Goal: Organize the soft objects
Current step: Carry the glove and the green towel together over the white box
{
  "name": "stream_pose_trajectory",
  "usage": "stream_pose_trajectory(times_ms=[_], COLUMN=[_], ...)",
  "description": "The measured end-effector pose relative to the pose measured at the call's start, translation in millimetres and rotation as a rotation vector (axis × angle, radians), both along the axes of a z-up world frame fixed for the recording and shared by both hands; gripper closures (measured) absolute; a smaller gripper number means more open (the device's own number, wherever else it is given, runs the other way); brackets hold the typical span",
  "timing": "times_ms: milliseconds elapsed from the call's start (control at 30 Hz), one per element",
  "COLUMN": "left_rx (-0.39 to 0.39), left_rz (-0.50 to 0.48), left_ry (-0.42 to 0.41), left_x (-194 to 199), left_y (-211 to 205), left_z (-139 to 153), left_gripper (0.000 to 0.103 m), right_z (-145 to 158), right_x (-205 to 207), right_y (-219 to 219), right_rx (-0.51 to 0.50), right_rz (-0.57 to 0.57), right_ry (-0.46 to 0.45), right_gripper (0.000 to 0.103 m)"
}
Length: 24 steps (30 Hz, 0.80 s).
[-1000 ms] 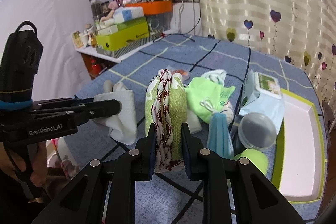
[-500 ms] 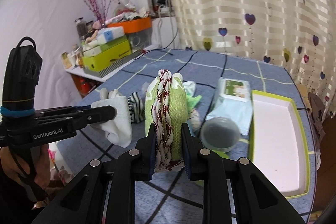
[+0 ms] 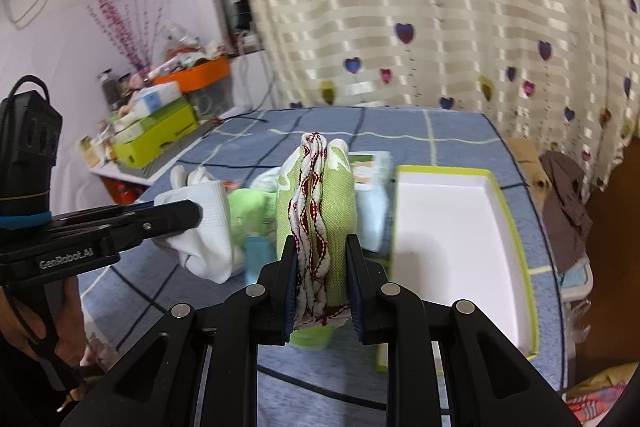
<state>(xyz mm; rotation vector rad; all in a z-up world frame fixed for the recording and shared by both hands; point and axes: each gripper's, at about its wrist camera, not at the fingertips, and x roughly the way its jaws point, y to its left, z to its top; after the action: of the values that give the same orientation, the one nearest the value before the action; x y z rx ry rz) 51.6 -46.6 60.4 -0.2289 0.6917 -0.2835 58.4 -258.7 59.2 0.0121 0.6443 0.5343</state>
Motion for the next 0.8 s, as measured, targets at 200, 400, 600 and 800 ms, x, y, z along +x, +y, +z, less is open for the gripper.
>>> stream_pose_trajectory(times_ms=[200,400,600,800], left_rx=[0.016,0.022,0.045,0.083], left_rz=[-0.064,-0.131,-0.187,-0.234], left_ry=[0.0,0.028,0.074,0.113], left_x=[20.3,46.2,72.8,94.6], left_y=[-32.2,-58.0,-81.9,-106.3], left_z=[3.7,-1.3,-9.6,-17.3], left_gripper=[0.077,0.077,0.077,0.077], right_z=[-7.3,-21.4,-37.4,-55.2], right_x=[15.4,37.7,60.1,79.9], right_y=[-32.7,-59.3,-77.2,-88.7], right_rx=[0.02,0.013,0.01,0.008], right_rz=[-0.061,-0.126,-0.17,-0.195], right_ry=[0.022,0.061,0.108,0.157], right_gripper=[0.082,0.082,0.082,0.082])
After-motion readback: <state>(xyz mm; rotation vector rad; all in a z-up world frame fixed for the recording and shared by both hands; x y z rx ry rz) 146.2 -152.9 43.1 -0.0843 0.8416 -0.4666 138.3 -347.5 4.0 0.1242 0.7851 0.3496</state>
